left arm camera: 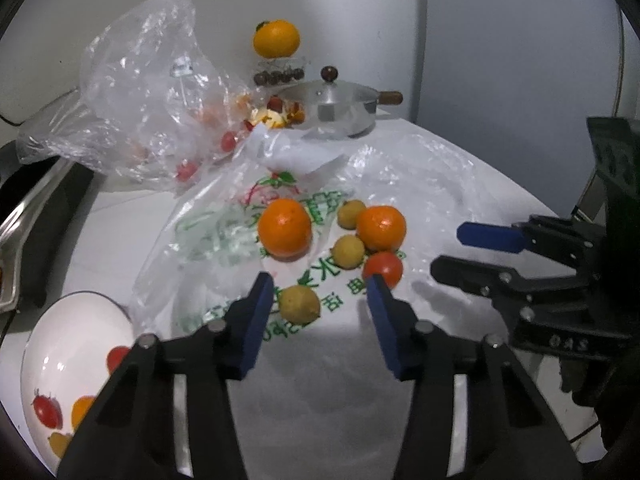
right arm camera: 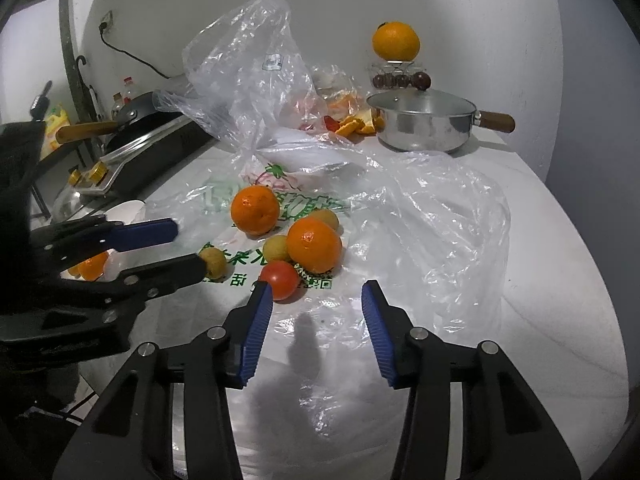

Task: Organize fruits
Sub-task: 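Move the left tool to a yellow fruit while the right tool reaches a red tomato, then grasp the red tomato with the right tool while the left tool grasps the yellow fruit, then carry both fruits over the white plate and open the left tool to release, then lower the red tomato onto the plate and open the right tool, then withdraw both open tools from the plate toward the bag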

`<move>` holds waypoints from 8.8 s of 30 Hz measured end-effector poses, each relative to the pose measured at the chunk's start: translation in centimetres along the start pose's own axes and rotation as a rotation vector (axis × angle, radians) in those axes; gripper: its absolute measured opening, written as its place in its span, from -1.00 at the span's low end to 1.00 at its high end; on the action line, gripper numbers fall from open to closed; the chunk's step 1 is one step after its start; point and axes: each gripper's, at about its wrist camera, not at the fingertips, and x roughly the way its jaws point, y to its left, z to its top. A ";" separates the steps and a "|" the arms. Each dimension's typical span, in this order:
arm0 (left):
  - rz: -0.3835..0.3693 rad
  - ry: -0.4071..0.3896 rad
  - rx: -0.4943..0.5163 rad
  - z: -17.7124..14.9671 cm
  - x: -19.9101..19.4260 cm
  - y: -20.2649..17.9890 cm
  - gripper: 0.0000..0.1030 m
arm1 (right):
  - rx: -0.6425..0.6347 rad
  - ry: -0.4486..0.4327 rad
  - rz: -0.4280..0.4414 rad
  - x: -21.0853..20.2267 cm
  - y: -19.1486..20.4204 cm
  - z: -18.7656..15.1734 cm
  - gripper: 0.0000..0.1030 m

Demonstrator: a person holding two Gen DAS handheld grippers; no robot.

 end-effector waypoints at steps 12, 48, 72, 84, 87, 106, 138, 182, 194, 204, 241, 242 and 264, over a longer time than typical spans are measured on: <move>-0.006 0.064 -0.009 -0.3 2.4 0.9 -0.17 | -0.003 0.019 0.028 1.4 0.8 0.4 -0.07; -0.058 0.071 -0.035 -0.5 1.8 1.4 -0.45 | -0.054 0.099 0.008 4.5 2.9 0.9 -0.41; -0.049 -0.010 -0.051 -0.9 -2.8 1.9 -0.45 | -0.092 0.036 0.007 1.1 5.3 1.6 -0.41; -0.014 -0.057 -0.070 -2.0 -6.4 3.3 -0.45 | -0.132 -0.003 0.024 -0.7 7.9 1.9 -0.41; -0.004 -0.060 -0.077 -2.4 -7.1 3.8 -0.45 | -0.140 -0.008 0.032 -0.9 8.5 1.8 -0.41; 0.051 -0.094 -0.147 -4.9 -10.4 6.2 -0.45 | -0.214 -0.007 0.084 -1.3 12.6 1.7 -0.41; 0.105 -0.091 -0.279 -10.7 -12.7 13.0 -0.45 | -0.333 0.051 0.133 0.5 21.1 1.2 -0.40; 0.257 -0.146 -0.401 -12.6 -14.0 21.9 0.09 | -0.406 0.087 0.202 5.7 27.9 3.5 -0.40; 0.247 -0.141 -0.446 -13.8 -13.8 23.7 0.10 | -0.465 0.126 0.180 8.6 30.3 3.4 -0.40; 0.242 -0.138 -0.449 -13.9 -13.7 23.9 0.10 | -0.456 0.143 0.157 9.3 30.2 3.3 -0.40; 0.223 -0.153 -0.344 -11.0 -15.1 16.8 0.10 | -0.348 0.036 0.131 2.9 24.4 3.2 -0.27; 0.222 -0.153 -0.341 -10.9 -15.1 16.7 0.10 | -0.341 0.035 0.130 2.8 24.1 3.2 -0.27; 0.194 -0.132 -0.253 -7.0 -12.5 10.5 0.45 | -0.228 -0.012 0.085 -0.1 15.8 3.0 -0.26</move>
